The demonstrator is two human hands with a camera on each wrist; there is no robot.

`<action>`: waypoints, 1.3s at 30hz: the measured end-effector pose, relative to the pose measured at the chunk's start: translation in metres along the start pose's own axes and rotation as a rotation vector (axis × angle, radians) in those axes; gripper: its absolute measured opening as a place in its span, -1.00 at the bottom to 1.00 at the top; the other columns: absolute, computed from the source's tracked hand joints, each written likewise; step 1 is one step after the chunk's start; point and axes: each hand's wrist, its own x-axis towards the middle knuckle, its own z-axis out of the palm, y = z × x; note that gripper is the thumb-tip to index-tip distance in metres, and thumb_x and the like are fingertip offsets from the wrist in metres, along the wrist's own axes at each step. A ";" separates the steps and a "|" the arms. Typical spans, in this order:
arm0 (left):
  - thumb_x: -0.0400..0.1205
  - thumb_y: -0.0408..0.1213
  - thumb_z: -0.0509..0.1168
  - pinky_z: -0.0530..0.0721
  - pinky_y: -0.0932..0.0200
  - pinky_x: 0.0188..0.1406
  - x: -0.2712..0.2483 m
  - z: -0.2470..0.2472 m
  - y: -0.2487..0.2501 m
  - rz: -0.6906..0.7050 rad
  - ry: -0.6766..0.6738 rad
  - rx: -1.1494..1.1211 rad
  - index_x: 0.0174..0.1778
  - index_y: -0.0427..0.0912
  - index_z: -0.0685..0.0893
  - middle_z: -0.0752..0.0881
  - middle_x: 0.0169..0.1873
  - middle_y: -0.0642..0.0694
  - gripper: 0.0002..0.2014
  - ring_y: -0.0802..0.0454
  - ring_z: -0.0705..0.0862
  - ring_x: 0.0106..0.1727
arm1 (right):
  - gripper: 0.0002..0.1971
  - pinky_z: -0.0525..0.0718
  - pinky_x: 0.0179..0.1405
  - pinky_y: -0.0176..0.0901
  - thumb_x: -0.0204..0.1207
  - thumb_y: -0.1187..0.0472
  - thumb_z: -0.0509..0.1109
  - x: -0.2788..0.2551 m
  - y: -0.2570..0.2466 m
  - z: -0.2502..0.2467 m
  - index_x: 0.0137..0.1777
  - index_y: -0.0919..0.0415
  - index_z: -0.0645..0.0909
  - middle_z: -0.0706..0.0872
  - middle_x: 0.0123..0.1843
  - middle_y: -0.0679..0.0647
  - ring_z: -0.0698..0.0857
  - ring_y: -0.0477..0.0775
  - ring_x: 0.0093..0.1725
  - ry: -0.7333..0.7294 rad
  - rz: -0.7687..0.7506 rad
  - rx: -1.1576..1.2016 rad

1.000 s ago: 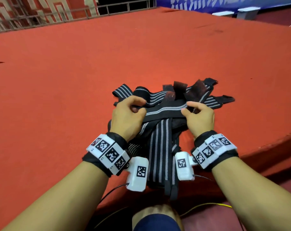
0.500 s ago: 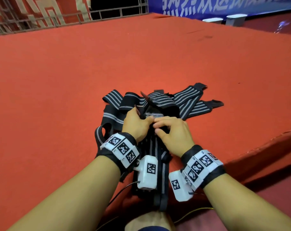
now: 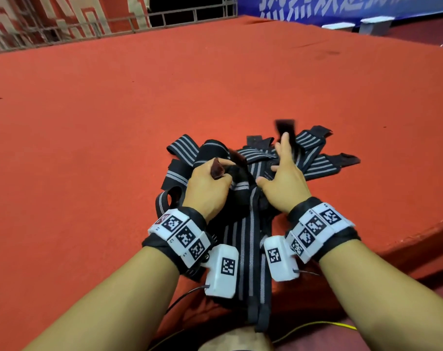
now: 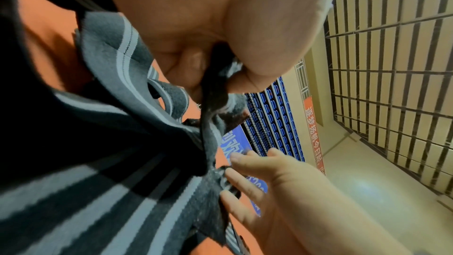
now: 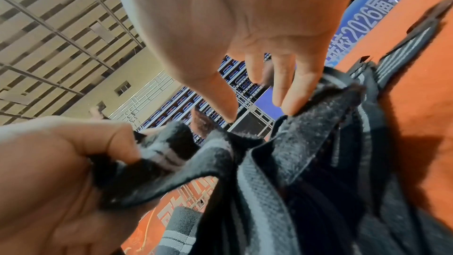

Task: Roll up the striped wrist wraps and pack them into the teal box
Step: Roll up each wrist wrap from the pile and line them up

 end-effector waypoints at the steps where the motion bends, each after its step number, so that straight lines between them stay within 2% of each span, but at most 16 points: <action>1: 0.48 -0.45 0.24 0.56 0.16 -0.25 0.000 -0.003 0.001 0.002 0.032 -0.004 -0.18 0.14 0.78 0.71 -0.44 0.16 -0.64 0.19 0.59 -0.44 | 0.06 0.47 0.57 0.11 0.57 0.26 0.50 0.002 0.000 0.000 0.80 -0.03 -0.24 0.23 0.77 -0.05 0.50 0.14 0.58 -0.013 0.026 -0.002; 6: 0.42 -0.46 0.23 0.76 -0.04 -0.11 -0.005 -0.015 0.007 0.017 0.124 -0.043 -0.21 -0.04 0.77 0.82 -0.30 -0.08 -0.73 -0.03 0.79 -0.23 | -0.30 0.60 0.44 0.18 0.55 0.17 0.55 -0.001 -0.004 0.010 0.66 0.11 0.36 0.62 0.50 0.04 0.67 0.15 0.36 -0.077 0.059 0.053; 9: 0.46 -0.61 0.22 0.74 0.13 -0.25 -0.009 -0.021 0.011 0.006 0.099 -0.116 -0.30 -0.11 0.76 0.78 -0.39 -0.08 -0.68 0.08 0.73 -0.35 | -0.53 0.67 0.34 0.10 0.56 0.12 0.54 -0.007 -0.012 0.016 0.46 0.09 0.61 0.76 0.28 -0.06 0.74 0.01 0.12 -0.085 -0.020 0.112; 12: 0.44 -0.69 0.17 0.65 0.28 -0.41 -0.016 -0.026 0.018 -0.016 0.059 -0.223 -0.34 -0.19 0.72 0.73 -0.46 -0.05 -0.67 0.13 0.68 -0.44 | -0.58 0.64 0.23 -0.11 0.53 0.09 0.56 -0.008 -0.022 0.017 0.39 0.04 0.68 0.79 0.21 -0.07 0.67 -0.08 -0.06 -0.088 -0.094 0.034; 14: 0.40 -0.70 0.14 0.63 0.24 -0.46 -0.020 -0.030 0.021 -0.023 0.033 -0.273 -0.37 -0.22 0.69 0.70 -0.50 -0.07 -0.67 0.08 0.67 -0.47 | -0.62 0.55 0.22 -0.22 0.53 0.10 0.56 -0.008 -0.025 0.018 0.34 0.03 0.71 0.80 0.22 -0.04 0.70 -0.01 0.08 -0.107 -0.119 -0.096; 16: 0.32 -0.61 0.16 0.62 0.20 -0.45 -0.024 -0.035 0.025 -0.022 0.022 -0.298 -0.44 -0.18 0.68 0.68 -0.53 -0.06 -0.72 0.02 0.65 -0.46 | -0.75 0.55 0.26 -0.19 0.57 0.12 0.52 -0.007 -0.026 0.020 0.24 0.05 0.76 0.82 0.18 -0.02 0.72 0.04 0.21 -0.101 -0.097 -0.163; 18: 0.18 -0.47 0.16 0.64 0.14 -0.38 -0.025 -0.044 0.027 -0.027 0.035 -0.303 -0.48 -0.14 0.69 0.69 -0.52 -0.08 -0.77 -0.05 0.66 -0.41 | -0.88 0.58 0.15 -0.13 0.63 0.15 0.44 -0.005 -0.028 0.022 0.05 0.09 0.80 0.84 0.05 0.05 0.72 0.14 0.13 -0.055 -0.047 -0.163; 21: 0.13 -0.45 0.13 0.63 0.10 -0.34 -0.023 -0.063 0.023 -0.033 0.113 -0.333 -0.48 -0.23 0.68 0.66 -0.49 -0.17 -0.78 -0.09 0.65 -0.40 | -0.74 0.54 -0.03 -0.05 0.68 0.20 0.29 0.004 -0.025 0.023 -0.13 0.30 0.74 0.81 -0.10 0.26 0.69 0.36 0.03 0.083 0.102 -0.099; 23: 0.13 -0.44 0.14 0.54 0.06 -0.30 -0.022 -0.078 0.023 -0.013 0.189 -0.352 -0.37 -0.47 0.58 0.58 -0.42 -0.22 -0.77 -0.07 0.57 -0.36 | -0.71 0.65 0.01 -0.05 0.68 0.22 0.24 0.009 -0.022 0.023 -0.21 0.31 0.68 0.79 -0.23 0.28 0.76 0.37 -0.04 0.196 0.201 0.000; 24: 0.14 -0.43 0.14 0.50 0.05 -0.30 -0.023 -0.086 0.023 0.005 0.222 -0.361 -0.32 -0.52 0.54 0.55 -0.39 -0.21 -0.73 -0.06 0.53 -0.34 | -0.74 0.69 0.03 -0.06 0.69 0.24 0.23 0.011 -0.023 0.024 -0.18 0.27 0.66 0.80 -0.24 0.25 0.79 0.31 -0.07 0.258 0.226 0.059; 26: 0.22 -0.45 0.16 0.49 0.18 -0.38 -0.025 -0.100 0.026 0.028 0.267 -0.372 -0.29 -0.38 0.59 0.55 -0.43 -0.15 -0.81 -0.01 0.52 -0.38 | -0.89 0.67 0.16 -0.10 0.69 0.24 0.30 0.011 -0.033 0.025 0.12 0.21 0.63 0.79 0.09 0.26 0.80 0.21 0.05 0.348 0.235 0.124; 28: 0.37 -0.54 0.16 0.45 0.32 -0.57 -0.028 -0.113 0.031 0.041 0.271 -0.381 -0.22 -0.21 0.64 0.58 -0.54 0.05 -0.78 0.10 0.51 -0.54 | -0.62 0.45 0.39 -0.12 0.62 0.23 0.41 0.007 -0.048 0.025 0.41 0.23 0.51 0.59 0.42 0.26 0.63 0.24 0.35 0.332 0.190 0.055; 30: 0.35 -0.52 0.18 0.38 0.35 -0.64 -0.032 -0.125 0.035 0.104 0.261 -0.390 -0.18 -0.18 0.67 0.59 -0.58 0.12 -0.75 0.16 0.48 -0.60 | -0.58 0.43 0.42 -0.10 0.55 0.21 0.49 -0.002 -0.067 0.030 0.40 0.17 0.54 0.64 0.35 0.19 0.63 0.20 0.34 0.263 0.077 0.029; 33: 0.31 -0.45 0.30 0.57 0.25 -0.43 -0.035 -0.145 0.042 0.223 0.301 -0.437 -0.18 -0.15 0.73 0.72 -0.44 0.06 -0.77 0.07 0.65 -0.41 | -0.60 0.69 0.26 0.01 0.47 0.24 0.57 -0.020 -0.093 0.047 0.30 0.06 0.64 0.77 0.09 -0.03 0.77 0.02 0.07 0.030 -0.149 0.108; 37: 0.33 -0.22 0.49 0.56 0.08 -0.32 -0.039 -0.178 0.051 0.324 0.334 -0.374 -0.27 -0.02 0.76 0.73 -0.34 -0.03 -0.90 -0.06 0.62 -0.28 | -0.43 0.67 0.16 -0.13 0.45 0.20 0.58 -0.041 -0.131 0.066 0.46 -0.06 0.56 0.71 0.30 -0.14 0.70 -0.11 0.23 -0.146 -0.370 0.179; 39: 0.50 -0.35 0.50 0.53 0.19 -0.36 -0.043 -0.194 0.057 0.370 0.332 -0.363 -0.21 -0.04 0.75 0.74 -0.36 0.04 -0.89 0.07 0.61 -0.34 | -0.33 0.55 0.13 -0.18 0.45 0.11 0.59 -0.042 -0.149 0.070 0.56 -0.05 0.45 0.62 0.39 -0.12 0.64 -0.10 0.17 -0.133 -0.418 0.129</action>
